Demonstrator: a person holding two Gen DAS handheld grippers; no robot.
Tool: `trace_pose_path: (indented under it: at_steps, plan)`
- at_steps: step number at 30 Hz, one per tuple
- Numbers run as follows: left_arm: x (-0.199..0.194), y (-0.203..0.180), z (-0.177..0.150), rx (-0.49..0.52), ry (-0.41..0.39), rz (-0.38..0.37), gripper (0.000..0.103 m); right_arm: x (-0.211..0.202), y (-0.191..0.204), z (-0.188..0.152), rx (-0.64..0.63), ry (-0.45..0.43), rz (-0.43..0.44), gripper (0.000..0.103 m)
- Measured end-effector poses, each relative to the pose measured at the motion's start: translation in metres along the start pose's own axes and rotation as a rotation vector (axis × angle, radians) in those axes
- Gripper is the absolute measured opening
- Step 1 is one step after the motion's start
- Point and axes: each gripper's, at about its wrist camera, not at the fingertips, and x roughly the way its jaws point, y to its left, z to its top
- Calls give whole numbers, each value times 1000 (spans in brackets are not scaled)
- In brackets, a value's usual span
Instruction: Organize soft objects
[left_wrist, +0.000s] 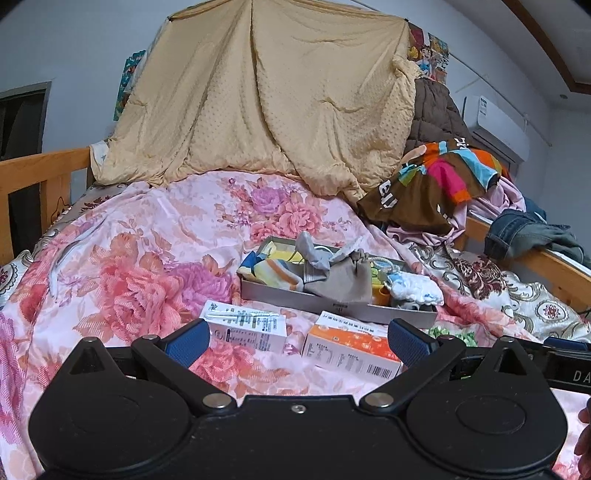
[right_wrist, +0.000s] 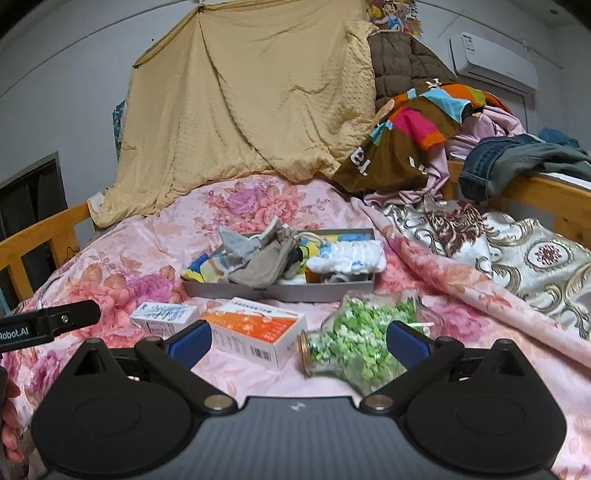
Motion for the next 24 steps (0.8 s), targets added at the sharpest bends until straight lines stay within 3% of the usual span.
trace_pose_path:
  at_steps: [18, 24]
  plan:
    - [2, 4, -27, 22, 66, -4, 102, 11, 11, -26, -15, 74, 2, 103]
    - [5, 12, -35, -29, 76, 17, 102, 13, 13, -31, 9, 59, 19, 103]
